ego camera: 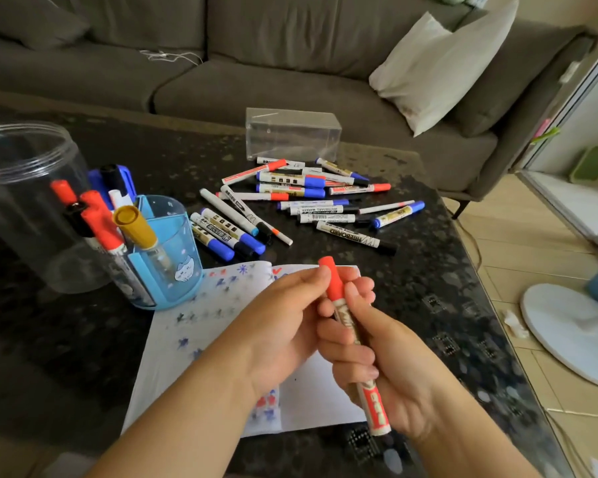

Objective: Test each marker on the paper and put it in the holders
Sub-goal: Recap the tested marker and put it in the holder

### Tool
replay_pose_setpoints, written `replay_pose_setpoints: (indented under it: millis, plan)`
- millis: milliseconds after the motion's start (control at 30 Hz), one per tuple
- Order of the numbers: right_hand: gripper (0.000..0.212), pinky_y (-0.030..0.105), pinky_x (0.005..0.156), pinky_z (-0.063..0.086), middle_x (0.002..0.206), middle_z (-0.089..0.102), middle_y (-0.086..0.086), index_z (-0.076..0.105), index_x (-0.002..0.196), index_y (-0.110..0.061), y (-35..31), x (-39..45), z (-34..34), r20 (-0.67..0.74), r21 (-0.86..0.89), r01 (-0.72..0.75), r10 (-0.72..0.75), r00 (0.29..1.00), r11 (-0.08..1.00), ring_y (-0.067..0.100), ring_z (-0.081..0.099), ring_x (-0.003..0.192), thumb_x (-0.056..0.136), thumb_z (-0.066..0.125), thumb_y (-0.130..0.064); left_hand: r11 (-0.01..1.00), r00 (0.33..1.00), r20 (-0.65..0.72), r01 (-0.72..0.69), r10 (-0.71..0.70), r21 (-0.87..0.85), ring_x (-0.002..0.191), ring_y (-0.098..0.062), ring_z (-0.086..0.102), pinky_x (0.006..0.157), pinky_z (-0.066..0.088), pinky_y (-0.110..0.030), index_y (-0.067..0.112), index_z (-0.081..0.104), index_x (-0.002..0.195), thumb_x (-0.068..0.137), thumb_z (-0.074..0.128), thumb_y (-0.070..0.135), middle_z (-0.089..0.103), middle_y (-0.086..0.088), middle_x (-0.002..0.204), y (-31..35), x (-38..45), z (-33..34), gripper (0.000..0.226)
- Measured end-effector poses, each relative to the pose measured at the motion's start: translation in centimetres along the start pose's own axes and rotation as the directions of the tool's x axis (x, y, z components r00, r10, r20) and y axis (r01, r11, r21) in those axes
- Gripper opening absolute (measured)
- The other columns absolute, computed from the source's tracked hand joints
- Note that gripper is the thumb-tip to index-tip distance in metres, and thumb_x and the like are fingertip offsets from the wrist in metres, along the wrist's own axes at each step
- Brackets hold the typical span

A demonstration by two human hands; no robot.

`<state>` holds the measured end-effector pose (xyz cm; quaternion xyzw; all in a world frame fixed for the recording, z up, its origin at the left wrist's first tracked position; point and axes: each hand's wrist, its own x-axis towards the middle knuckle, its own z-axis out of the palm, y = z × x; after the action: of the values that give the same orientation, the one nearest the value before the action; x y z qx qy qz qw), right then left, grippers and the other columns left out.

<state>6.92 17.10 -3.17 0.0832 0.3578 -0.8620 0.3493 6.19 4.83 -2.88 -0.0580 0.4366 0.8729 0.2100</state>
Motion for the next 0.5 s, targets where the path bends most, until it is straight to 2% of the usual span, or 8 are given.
replay_pose_setpoints:
  millis: [33, 67, 133, 200, 267, 333, 433, 500]
  plan:
    - [0.038, 0.010, 0.029, 0.020, 0.053, 0.039, -0.001, 0.062, 0.073, -0.006, 0.0, -0.1, 0.2, 0.025, -0.002, 0.009, -0.009, 1.000, 1.000, 0.001, 0.028, 0.035, 0.089, 0.053, -0.039, 1.000, 1.000, 0.009, -0.014, 0.014, -0.012, 0.086, -0.019, 0.071, 0.075, 0.057, -0.026, 0.003, 0.063, 0.096, 0.096, 0.040, 0.020, 0.071, -0.013, 0.093, 0.0, -0.1, 0.2, 0.029]
    - [0.037, 0.011, 0.029, 0.020, 0.053, 0.038, -0.002, 0.062, 0.074, -0.008, 0.0, -0.1, 0.3, 0.026, -0.057, 0.030, -0.028, 0.999, 0.998, 0.001, 0.027, 0.035, 0.090, 0.051, -0.038, 0.999, 0.999, -0.015, -0.034, 0.034, 0.007, 0.081, -0.018, 0.071, 0.071, 0.057, -0.025, 0.005, 0.063, 0.092, 0.094, 0.042, 0.021, 0.073, -0.012, 0.091, -0.1, 0.0, 0.3, 0.026]
    - [0.034, 0.013, 0.032, 0.020, 0.052, 0.038, -0.003, 0.059, 0.077, -0.009, 0.4, 0.0, 0.3, -0.054, -0.364, 0.098, -0.126, 0.991, 0.926, 0.002, 0.025, 0.037, 0.095, 0.045, -0.034, 0.996, 0.989, -0.125, -0.078, 0.084, 0.053, 0.067, -0.019, 0.063, 0.061, 0.053, -0.022, 0.007, 0.063, 0.084, 0.084, 0.050, 0.023, 0.074, -0.011, 0.083, -0.3, 0.3, 0.2, 0.020]
    - [0.032, 0.016, 0.036, 0.024, 0.049, 0.040, -0.005, 0.057, 0.078, -0.009, 1.4, 0.3, 0.1, -0.126, -0.709, 0.118, -0.290, 0.949, 0.695, 0.005, 0.029, 0.038, 0.098, 0.043, -0.030, 0.992, 0.959, -0.258, -0.109, 0.121, 0.058, 0.072, -0.021, 0.064, 0.064, 0.050, -0.025, 0.007, 0.061, 0.082, 0.082, 0.055, 0.022, 0.073, -0.012, 0.077, -0.3, 0.9, -0.4, 0.016]
    - [0.031, 0.018, 0.044, 0.031, 0.046, 0.045, -0.006, 0.059, 0.078, -0.013, 2.4, 0.6, -0.5, -0.137, -0.875, 0.073, -0.390, 0.910, 0.478, 0.004, 0.036, 0.040, 0.097, 0.046, -0.033, 0.991, 0.927, -0.350, -0.123, 0.133, 0.051, 0.077, -0.019, 0.071, 0.075, 0.052, -0.025, 0.006, 0.061, 0.085, 0.088, 0.055, 0.019, 0.073, -0.011, 0.077, -0.1, 1.2, -0.9, 0.015]
    - [0.030, 0.021, 0.052, 0.036, 0.048, 0.052, -0.008, 0.063, 0.080, -0.017, 2.8, 0.6, -1.1, -0.145, -0.928, 0.026, -0.424, 0.894, 0.372, 0.003, 0.043, 0.043, 0.095, 0.047, -0.036, 0.986, 0.902, -0.399, -0.143, 0.164, 0.083, 0.082, -0.015, 0.072, 0.082, 0.052, -0.024, 0.005, 0.062, 0.092, 0.090, 0.057, 0.019, 0.074, -0.009, 0.083, 0.0, 1.1, -1.2, 0.015]
    - [0.035, 0.030, 0.056, 0.042, 0.052, 0.054, -0.003, 0.064, 0.080, -0.006, 1.8, 0.2, -1.8, -0.167, -0.933, 0.005, -0.443, 0.881, 0.361, 0.009, 0.047, 0.047, 0.096, 0.046, -0.031, 0.966, 0.844, -0.479, -0.162, 0.241, 0.200, 0.089, -0.015, 0.070, 0.091, 0.049, -0.030, 0.011, 0.066, 0.086, 0.088, 0.062, 0.019, 0.074, -0.004, 0.088, -0.1, 1.0, -1.6, 0.009]
    - [0.027, 0.025, 0.058, 0.046, 0.054, 0.056, -0.002, 0.064, 0.082, -0.013, 0.9, -0.1, -1.8, -0.167, -0.926, 0.024, -0.468, 0.868, 0.376, 0.009, 0.051, 0.049, 0.098, 0.045, -0.024, 0.936, 0.790, -0.536, -0.132, 0.298, 0.327, 0.086, -0.013, 0.065, 0.088, 0.049, -0.031, 0.018, 0.069, 0.088, 0.085, 0.066, 0.025, 0.071, 0.000, 0.090, -0.1, 1.1, -2.0, 0.009]
